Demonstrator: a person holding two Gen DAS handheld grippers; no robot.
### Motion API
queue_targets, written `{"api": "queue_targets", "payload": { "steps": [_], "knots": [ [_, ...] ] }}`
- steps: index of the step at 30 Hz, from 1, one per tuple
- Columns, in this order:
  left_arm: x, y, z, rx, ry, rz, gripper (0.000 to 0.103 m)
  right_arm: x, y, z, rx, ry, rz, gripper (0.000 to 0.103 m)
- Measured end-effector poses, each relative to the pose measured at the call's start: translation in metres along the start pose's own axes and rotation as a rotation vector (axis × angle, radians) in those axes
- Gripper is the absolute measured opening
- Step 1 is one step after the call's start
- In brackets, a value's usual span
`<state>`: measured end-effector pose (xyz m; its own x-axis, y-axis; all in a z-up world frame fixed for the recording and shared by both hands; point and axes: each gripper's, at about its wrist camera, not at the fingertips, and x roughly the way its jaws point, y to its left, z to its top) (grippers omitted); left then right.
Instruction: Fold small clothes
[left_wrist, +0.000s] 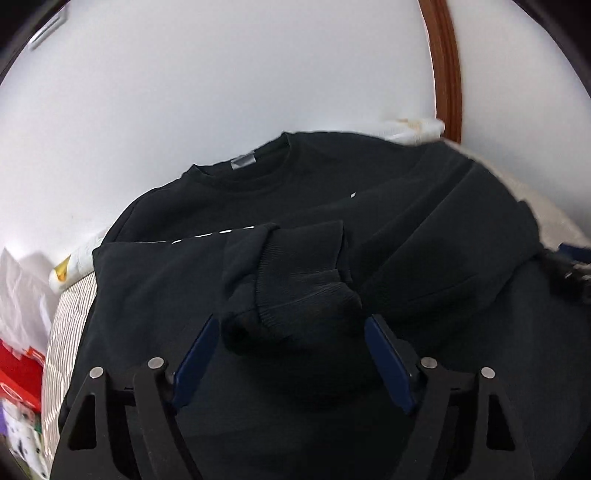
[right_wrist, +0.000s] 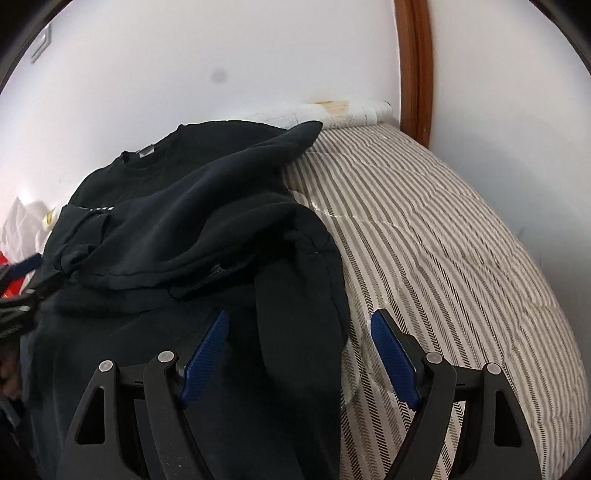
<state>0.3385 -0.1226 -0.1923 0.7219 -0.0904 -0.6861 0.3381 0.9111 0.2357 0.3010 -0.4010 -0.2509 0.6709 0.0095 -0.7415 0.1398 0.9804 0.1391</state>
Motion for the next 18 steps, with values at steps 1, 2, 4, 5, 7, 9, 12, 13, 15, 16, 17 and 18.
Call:
{"api": "queue_targets", "payload": {
  "steps": [1,2,4,5,7,9,12,13,15,16,17,18],
  "knots": [
    [0.003,-0.003,0.0,0.004,0.002,0.016,0.078,-0.001,0.0,0.0,0.002,-0.006,-0.007,0.078],
    [0.006,-0.006,0.001,0.01,-0.004,0.038,0.075,-0.001,0.0,-0.001,-0.002,-0.008,-0.008,0.078],
    [0.01,-0.006,0.003,0.021,-0.013,0.064,0.064,0.001,0.002,-0.001,-0.012,-0.004,-0.014,0.078],
    [0.012,-0.007,0.004,0.021,-0.014,0.076,0.052,0.001,0.003,-0.002,-0.016,-0.001,-0.015,0.078],
    [0.015,-0.003,0.007,0.002,-0.016,0.081,0.032,0.002,0.003,-0.002,-0.017,0.001,-0.014,0.078],
    [0.014,0.003,0.01,-0.032,-0.027,0.043,0.009,0.002,0.002,-0.001,-0.012,0.002,-0.01,0.078],
    [0.005,0.019,0.014,-0.101,-0.056,0.025,0.009,0.003,0.0,-0.001,-0.005,0.009,-0.005,0.078],
    [0.001,0.028,0.015,-0.131,-0.067,0.027,0.009,0.002,0.0,-0.002,-0.002,0.011,-0.003,0.078],
    [-0.007,0.048,0.014,-0.202,-0.082,0.028,0.009,0.003,0.0,-0.002,0.0,0.014,-0.001,0.078],
    [-0.01,0.06,0.013,-0.235,-0.087,0.031,0.009,0.004,-0.001,-0.002,0.001,0.015,0.0,0.078],
    [-0.014,0.072,0.011,-0.268,-0.092,0.039,0.009,0.004,-0.001,-0.001,0.002,0.016,0.001,0.078],
    [-0.018,0.085,0.008,-0.299,-0.097,0.047,0.009,0.005,-0.001,-0.001,0.003,0.017,0.002,0.078]
  ]
}}
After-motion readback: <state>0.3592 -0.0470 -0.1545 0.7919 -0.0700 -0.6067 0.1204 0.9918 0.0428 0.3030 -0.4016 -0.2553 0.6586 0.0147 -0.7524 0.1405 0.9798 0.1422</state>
